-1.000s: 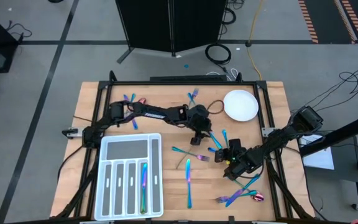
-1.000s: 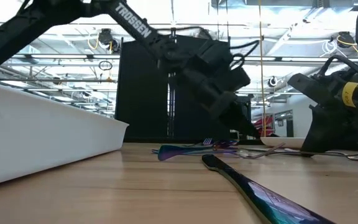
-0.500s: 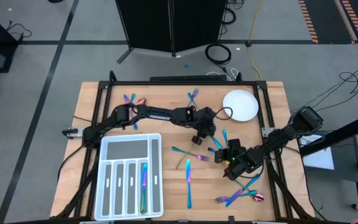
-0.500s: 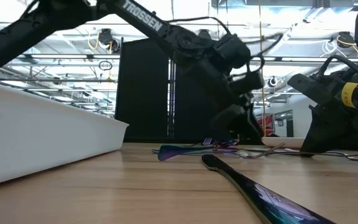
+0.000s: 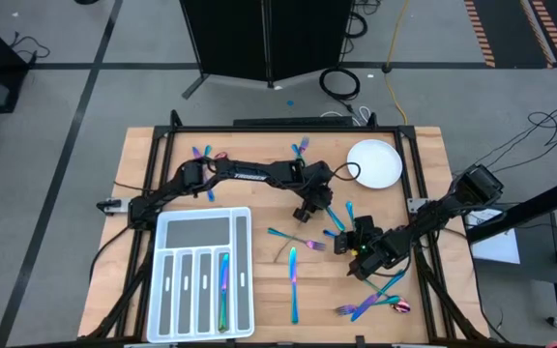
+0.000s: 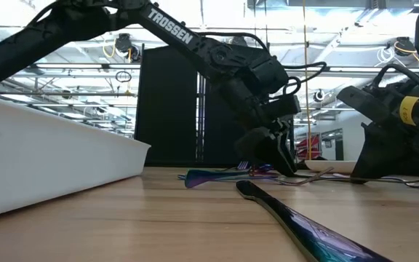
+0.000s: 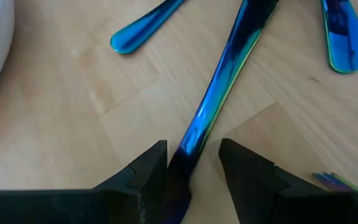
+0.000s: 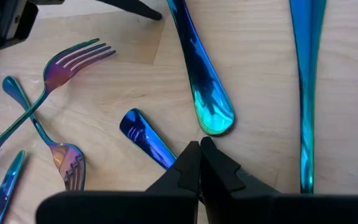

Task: Sort silverware
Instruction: Put the top right iridescent knife into the cutlery tray

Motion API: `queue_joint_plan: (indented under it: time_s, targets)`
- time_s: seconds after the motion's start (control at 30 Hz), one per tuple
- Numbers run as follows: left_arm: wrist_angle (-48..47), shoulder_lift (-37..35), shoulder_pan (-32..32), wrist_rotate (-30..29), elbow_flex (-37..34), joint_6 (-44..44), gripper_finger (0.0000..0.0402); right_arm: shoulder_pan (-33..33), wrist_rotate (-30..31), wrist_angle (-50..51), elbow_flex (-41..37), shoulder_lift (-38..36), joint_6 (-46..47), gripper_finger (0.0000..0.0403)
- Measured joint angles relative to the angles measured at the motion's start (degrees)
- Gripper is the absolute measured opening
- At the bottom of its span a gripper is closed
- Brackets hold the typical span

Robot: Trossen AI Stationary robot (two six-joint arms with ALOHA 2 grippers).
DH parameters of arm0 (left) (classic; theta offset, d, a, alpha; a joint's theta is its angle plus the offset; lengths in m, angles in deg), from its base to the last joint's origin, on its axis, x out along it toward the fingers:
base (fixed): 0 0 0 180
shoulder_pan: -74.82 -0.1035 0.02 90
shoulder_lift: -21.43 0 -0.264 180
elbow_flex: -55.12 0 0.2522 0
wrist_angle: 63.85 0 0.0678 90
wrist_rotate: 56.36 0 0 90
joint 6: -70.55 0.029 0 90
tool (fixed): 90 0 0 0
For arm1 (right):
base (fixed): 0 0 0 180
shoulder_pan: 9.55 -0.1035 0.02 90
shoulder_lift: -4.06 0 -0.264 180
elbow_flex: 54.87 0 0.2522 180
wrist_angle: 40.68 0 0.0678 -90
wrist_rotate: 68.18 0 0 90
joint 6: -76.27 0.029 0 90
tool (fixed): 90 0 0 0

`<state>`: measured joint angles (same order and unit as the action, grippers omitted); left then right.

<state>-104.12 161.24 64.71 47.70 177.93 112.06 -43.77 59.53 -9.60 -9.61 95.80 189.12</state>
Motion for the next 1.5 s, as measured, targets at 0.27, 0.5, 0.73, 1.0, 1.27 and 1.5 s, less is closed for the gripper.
queue_joint_plan:
  time_s: [0.27, 0.5, 0.73, 1.0, 1.27, 1.5]
  targets:
    - [-3.84, 0.08, -0.04, 0.47, 0.31, -2.09, 0.0157, -0.40, 2.52, 2.70, 0.93, -4.93, -2.99, 0.0000]
    - [-6.53, 0.11, 0.04, 1.37, 0.77, -3.21, 0.0157, -0.42, 4.30, 2.87, 0.93, -4.91, -2.61, 0.0000]
    - [-9.58, 0.42, -0.11, 3.20, 3.44, -5.23, 0.0157, -0.41, 5.91, 8.50, 1.09, -5.17, -0.16, 0.0000]
    - [-9.85, 0.59, -0.11, 3.26, 4.57, -6.70, 0.0157, -0.07, 6.76, 15.39, 0.74, -5.26, 6.48, 0.0000]
    - [-9.54, 0.59, -0.11, 3.35, 4.63, -8.08, 0.0157, 2.30, 4.19, 8.91, -3.57, -5.29, 5.41, 0.0000]
    - [-9.87, 0.59, -0.11, 3.44, 4.72, -8.16, 0.0157, 1.63, 4.50, 6.80, -6.19, -5.53, 10.44, 0.0000]
